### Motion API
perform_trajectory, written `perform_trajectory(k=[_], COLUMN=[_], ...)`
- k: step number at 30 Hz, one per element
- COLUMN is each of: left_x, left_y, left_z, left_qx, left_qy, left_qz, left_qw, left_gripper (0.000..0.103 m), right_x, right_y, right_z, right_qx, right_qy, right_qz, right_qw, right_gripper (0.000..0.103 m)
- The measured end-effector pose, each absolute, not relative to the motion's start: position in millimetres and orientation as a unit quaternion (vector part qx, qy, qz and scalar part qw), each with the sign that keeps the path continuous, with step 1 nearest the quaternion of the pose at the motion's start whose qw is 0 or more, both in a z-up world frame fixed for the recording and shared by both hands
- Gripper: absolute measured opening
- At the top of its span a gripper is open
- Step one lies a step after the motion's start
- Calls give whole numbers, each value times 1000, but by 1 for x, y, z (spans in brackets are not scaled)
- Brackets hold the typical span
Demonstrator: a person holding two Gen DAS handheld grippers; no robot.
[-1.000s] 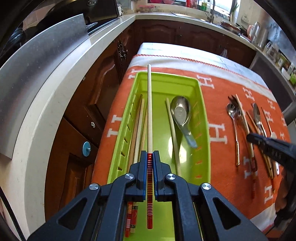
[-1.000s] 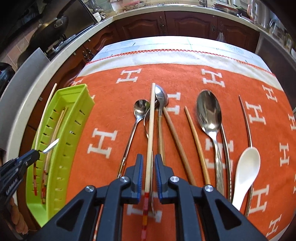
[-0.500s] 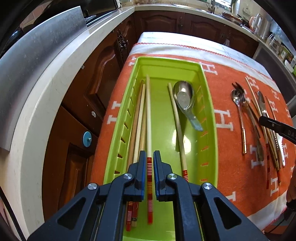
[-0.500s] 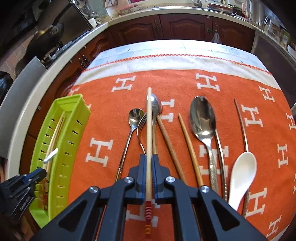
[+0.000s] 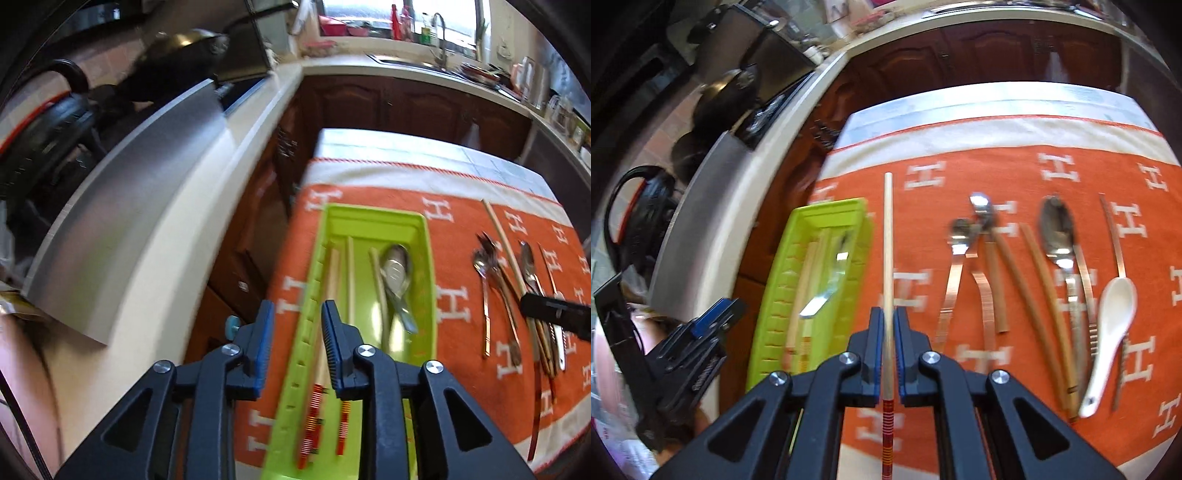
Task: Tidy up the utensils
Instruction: 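Carry the red-banded chopsticks over the green tray and lower them in, then open both grippers and withdraw them from the green tray, then grasp a metal chopstick with the left gripper while the right grasps the white ceramic spoon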
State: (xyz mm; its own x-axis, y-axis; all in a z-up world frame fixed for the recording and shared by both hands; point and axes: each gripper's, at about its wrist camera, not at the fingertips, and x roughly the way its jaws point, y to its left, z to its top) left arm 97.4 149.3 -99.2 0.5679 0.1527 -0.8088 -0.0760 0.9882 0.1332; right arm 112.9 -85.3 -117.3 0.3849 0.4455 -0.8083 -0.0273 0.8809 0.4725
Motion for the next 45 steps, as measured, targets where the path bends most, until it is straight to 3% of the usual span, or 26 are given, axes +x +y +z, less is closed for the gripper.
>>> perform_trajectory(k=[6, 12, 32, 45], left_x=[98, 98, 94, 108], left_y=[170, 183, 101, 46], left_z=[-82, -77, -96, -136], left_qx=[55, 49, 12, 21], left_qy=[441, 437, 467, 515], left_qz=[107, 123, -35, -67], left_qw=[890, 890, 883, 854], left_gripper=[42, 46, 47, 47], right_x=[126, 135, 94, 69], right_y=[-35, 0, -71, -182], right_z=[-114, -115, -108, -125], right_qx=[209, 208, 89, 134], right_qy=[559, 569, 519, 499], right_qz=[172, 194, 140, 50], right_qw=[784, 771, 838, 855], right_gripper=[6, 7, 8, 8])
